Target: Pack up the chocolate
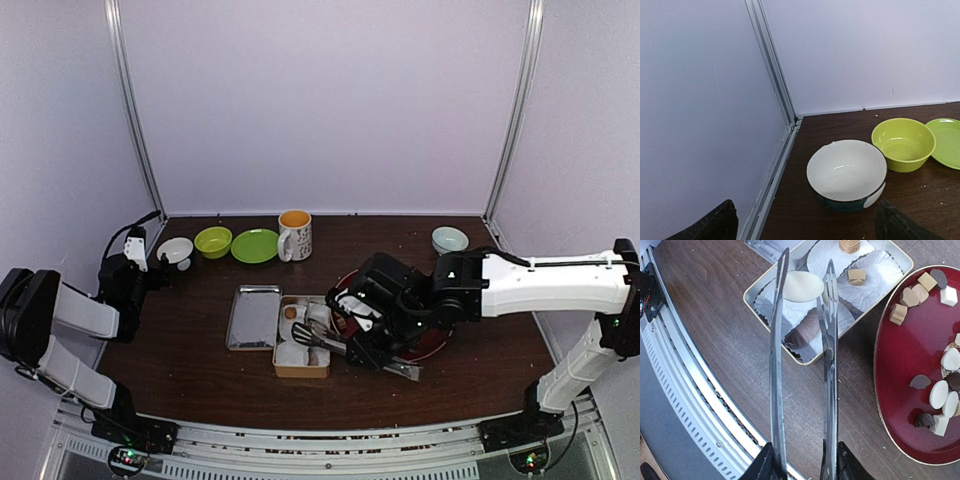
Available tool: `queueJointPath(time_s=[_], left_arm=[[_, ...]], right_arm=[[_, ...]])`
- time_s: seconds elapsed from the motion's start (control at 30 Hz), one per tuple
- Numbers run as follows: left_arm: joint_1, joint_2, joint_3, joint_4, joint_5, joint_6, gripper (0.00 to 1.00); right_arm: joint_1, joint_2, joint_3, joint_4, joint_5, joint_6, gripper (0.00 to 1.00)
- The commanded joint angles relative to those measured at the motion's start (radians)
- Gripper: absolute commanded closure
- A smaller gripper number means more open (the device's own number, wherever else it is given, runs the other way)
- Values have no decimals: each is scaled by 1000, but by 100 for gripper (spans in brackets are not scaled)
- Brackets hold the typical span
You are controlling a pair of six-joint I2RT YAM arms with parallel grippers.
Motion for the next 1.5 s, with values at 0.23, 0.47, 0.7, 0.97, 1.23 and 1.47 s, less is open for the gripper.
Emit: queueJointPath(time_s=[0.23,0.47,0.7,0.97,1.23,1.47], left_arm=[[5,7,-4,59,6,-10,2],[6,7,-4,60,6,-10,2],[7,7,-3,60,7,-10,2],[6,7,-4,60,6,-10,2],[6,6,-3,59,7,-10,2],[7,7,-4,60,5,-10,2]], right_arm=[[39,129,111,-4,-4,-56,62],[42,154,125,-8,18,-61,52],[41,108,129,-14,141,-34,52],[2,-6,113,-106,243,27,53],[-60,-16,51,-184,229,103,55],[-80,29,16,-169,221,117,59]])
